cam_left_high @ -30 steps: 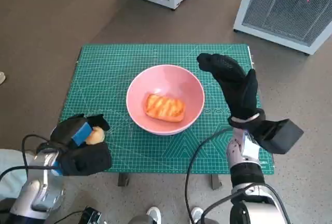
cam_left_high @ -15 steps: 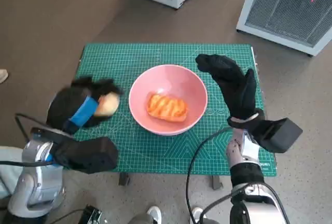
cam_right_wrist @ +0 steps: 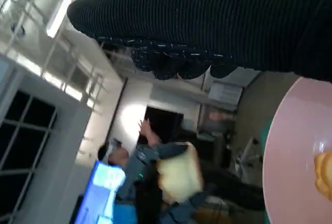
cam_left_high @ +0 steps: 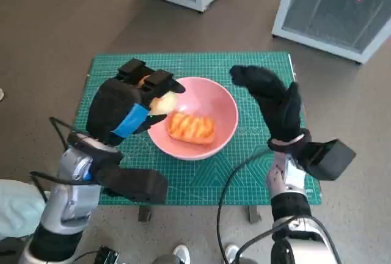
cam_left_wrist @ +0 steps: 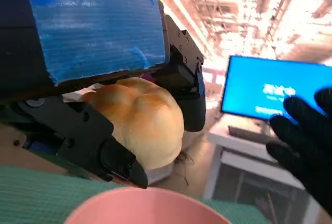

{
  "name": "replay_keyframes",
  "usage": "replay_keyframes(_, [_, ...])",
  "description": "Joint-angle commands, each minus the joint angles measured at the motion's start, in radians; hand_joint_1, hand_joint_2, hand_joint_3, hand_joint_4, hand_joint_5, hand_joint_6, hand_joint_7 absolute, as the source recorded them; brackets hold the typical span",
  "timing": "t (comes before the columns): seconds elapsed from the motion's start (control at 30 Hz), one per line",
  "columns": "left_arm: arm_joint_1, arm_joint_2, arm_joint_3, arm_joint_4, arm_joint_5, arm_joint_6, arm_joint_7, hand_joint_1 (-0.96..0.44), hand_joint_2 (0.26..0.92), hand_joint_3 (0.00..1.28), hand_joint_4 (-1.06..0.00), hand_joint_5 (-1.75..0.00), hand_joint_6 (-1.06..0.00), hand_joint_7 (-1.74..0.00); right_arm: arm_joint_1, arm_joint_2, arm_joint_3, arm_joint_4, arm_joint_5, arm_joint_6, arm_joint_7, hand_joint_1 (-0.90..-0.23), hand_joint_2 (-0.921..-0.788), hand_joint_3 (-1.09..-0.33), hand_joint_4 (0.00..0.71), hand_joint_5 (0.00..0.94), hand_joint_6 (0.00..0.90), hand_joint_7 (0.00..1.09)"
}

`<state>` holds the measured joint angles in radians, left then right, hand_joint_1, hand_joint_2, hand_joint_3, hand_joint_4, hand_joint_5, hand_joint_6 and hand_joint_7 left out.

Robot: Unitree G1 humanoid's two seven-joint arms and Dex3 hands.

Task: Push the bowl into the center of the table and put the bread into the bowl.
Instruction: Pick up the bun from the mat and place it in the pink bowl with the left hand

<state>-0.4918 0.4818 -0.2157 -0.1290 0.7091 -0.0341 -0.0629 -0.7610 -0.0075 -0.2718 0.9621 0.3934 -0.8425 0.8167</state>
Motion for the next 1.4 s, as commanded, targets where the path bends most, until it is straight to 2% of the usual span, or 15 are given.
replay_keyframes(0.03, [-0.107, -0.051, -0.091, 0.151, 0.021, -0.042, -0.034, 0.0, 0.917, 0.03, -0.75, -1.08, -0.68, -1.14, 0.026, 0.002, 0.001, -0.005, 0.009, 0.003, 0.008, -0.703, -0.921, -0.74, 0.207, 0.0, -0.001, 0.56])
replay_keyframes(0.5, [-0.189, -0.128, -0.159, 0.485, 0.005, -0.152, 0.022, 0.0, 0.92, 0.08, -0.66, -1.18, -0.63, -1.17, 0.037, 0.001, -0.004, -0.012, 0.004, -0.011, -0.005, -0.702, -0.921, -0.743, 0.204, 0.001, -0.001, 0.54])
replay_keyframes(0.6, [-0.185, -0.138, -0.158, 0.51, -0.005, -0.145, 0.012, 0.0, 0.921, 0.1, -0.63, -1.21, -0.62, -1.19, 0.04, 0.002, -0.003, -0.013, 0.002, -0.014, -0.01, -0.702, -0.921, -0.743, 0.205, 0.002, -0.001, 0.54])
replay_keyframes(0.67, [-0.175, -0.144, -0.154, 0.504, -0.02, -0.121, -0.018, 0.0, 0.921, 0.14, -0.58, -1.26, -0.57, -1.24, 0.041, 0.002, -0.003, -0.014, 0.001, -0.015, -0.013, -0.702, -0.921, -0.743, 0.205, 0.002, -0.001, 0.54])
replay_keyframes(0.7, [-0.17, -0.147, -0.152, 0.498, -0.027, -0.107, -0.034, 0.02, 0.896, 0.13, -0.51, -1.0, -0.5, -1.02, 0.041, 0.003, -0.002, -0.015, 0.001, -0.016, -0.014, -0.702, -0.921, -0.744, 0.206, 0.002, -0.001, 0.54])
replay_keyframes(0.73, [-0.163, -0.15, -0.15, 0.484, -0.038, -0.082, -0.062, 0.04, 0.891, 0.11, -0.51, -0.74, -0.5, -0.8, 0.041, 0.003, -0.002, -0.015, 0.0, -0.017, -0.016, -0.702, -0.921, -0.744, 0.206, 0.002, -0.001, 0.54])
replay_keyframes(0.77, [-0.156, -0.152, -0.149, 0.468, -0.046, -0.055, -0.093, 0.04, 0.882, 0.09, -0.48, -0.61, -0.48, -0.68, 0.041, 0.003, -0.002, -0.015, -0.002, -0.018, -0.019, -0.702, -0.921, -0.744, 0.206, 0.002, -0.001, 0.54])
replay_keyframes(0.8, [-0.151, -0.153, -0.148, 0.456, -0.051, -0.037, -0.113, 0.01, 0.859, 0.06, -0.41, -0.39, -0.44, -0.48, 0.041, 0.003, -0.001, -0.015, -0.003, -0.018, -0.021, -0.702, -0.921, -0.744, 0.206, 0.002, -0.001, 0.54])
replay_keyframes(0.83, [-0.147, -0.152, -0.149, 0.443, -0.054, -0.021, -0.132, 0.0, 0.844, 0.04, -0.36, -0.25, -0.42, -0.34, 0.041, 0.003, -0.001, -0.015, -0.004, -0.02, -0.023, -0.702, -0.921, -0.744, 0.206, 0.002, -0.001, 0.54])
replay_keyframes(0.9, [-0.142, -0.147, -0.151, 0.422, -0.057, -0.007, -0.15, -0.04, 0.824, 0.02, -0.3, -0.13, -0.39, -0.2, 0.042, 0.004, 0.001, -0.015, -0.006, -0.021, -0.027, -0.702, -0.921, -0.744, 0.206, 0.002, -0.001, 0.54])
replay_keyframes(1.1, [-0.119, -0.122, -0.147, 0.367, -0.053, -0.018, -0.148, -0.19, 0.803, 0.0, -0.22, -0.01, -0.36, -0.06, 0.043, 0.007, 0.006, -0.013, -0.01, -0.025, -0.034, -0.702, -0.921, -0.744, 0.208, 0.002, -0.001, 0.54])
replay_keyframes(1.4, [-0.077, -0.11, -0.116, 0.275, -0.078, 0.008, -0.169, -0.24, 0.791, 0.0, -0.18, 0.0, -0.34, -0.02, 0.045, 0.011, 0.01, -0.012, -0.009, -0.027, -0.036, -0.704, -0.921, -0.743, 0.209, 0.002, -0.001, 0.54])
